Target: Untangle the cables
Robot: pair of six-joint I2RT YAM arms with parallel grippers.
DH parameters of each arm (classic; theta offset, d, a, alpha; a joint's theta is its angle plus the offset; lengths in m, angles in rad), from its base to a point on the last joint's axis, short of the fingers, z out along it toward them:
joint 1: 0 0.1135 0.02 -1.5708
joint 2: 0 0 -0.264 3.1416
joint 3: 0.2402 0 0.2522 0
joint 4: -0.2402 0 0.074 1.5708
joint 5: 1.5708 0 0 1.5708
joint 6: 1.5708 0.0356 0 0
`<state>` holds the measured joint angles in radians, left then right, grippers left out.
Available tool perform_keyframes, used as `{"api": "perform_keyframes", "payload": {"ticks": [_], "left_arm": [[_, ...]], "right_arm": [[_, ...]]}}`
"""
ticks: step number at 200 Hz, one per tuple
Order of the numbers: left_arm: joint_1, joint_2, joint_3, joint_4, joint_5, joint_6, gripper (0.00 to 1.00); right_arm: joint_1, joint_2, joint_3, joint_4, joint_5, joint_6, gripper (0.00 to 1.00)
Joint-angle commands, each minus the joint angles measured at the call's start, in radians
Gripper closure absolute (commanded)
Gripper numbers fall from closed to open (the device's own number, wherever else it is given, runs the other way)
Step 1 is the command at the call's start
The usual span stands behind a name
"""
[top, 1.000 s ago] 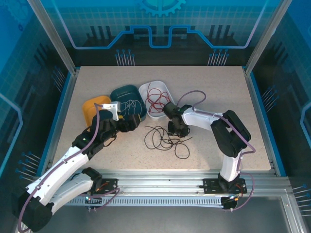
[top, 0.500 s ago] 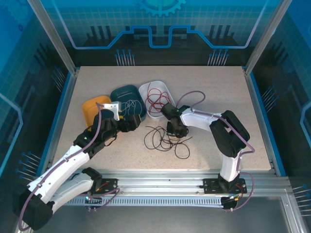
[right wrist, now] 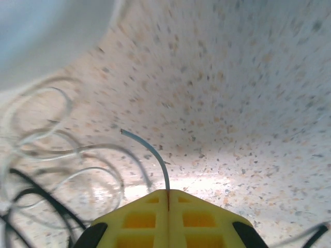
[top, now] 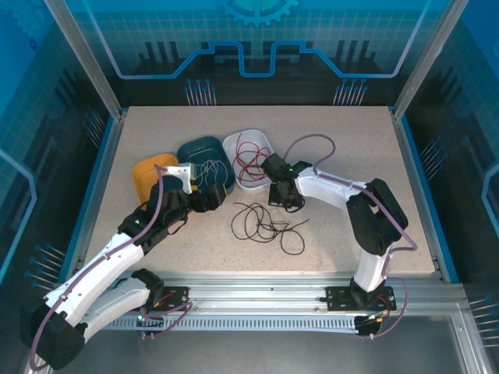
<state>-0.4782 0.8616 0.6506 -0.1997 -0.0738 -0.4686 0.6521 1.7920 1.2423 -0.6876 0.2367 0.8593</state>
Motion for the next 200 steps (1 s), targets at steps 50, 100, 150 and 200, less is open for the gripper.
{"api": "perform_keyframes", "payload": {"ticks": [50,100,150,200], "left_arm": [[-0.01,0.041,0.023,0.081,0.177,0.127,0.01],[-0.059,0.122,0.012,0.27,0.341,0.16,0.05],[-0.179,0.274,0.044,0.381,0.368,0.172,0.18],[-0.265,0.419,0.085,0.515,0.37,0.121,0.21]], "right_arm": [[0.018,-0.243,0.037,-0.005,0.068,-0.067,1.0],[0.021,-0.383,0.032,0.048,0.005,-0.092,1.0],[0.027,-0.482,0.028,0.088,-0.007,-0.091,1.0],[0.036,-0.503,0.032,0.094,-0.007,-0.087,1.0]]}}
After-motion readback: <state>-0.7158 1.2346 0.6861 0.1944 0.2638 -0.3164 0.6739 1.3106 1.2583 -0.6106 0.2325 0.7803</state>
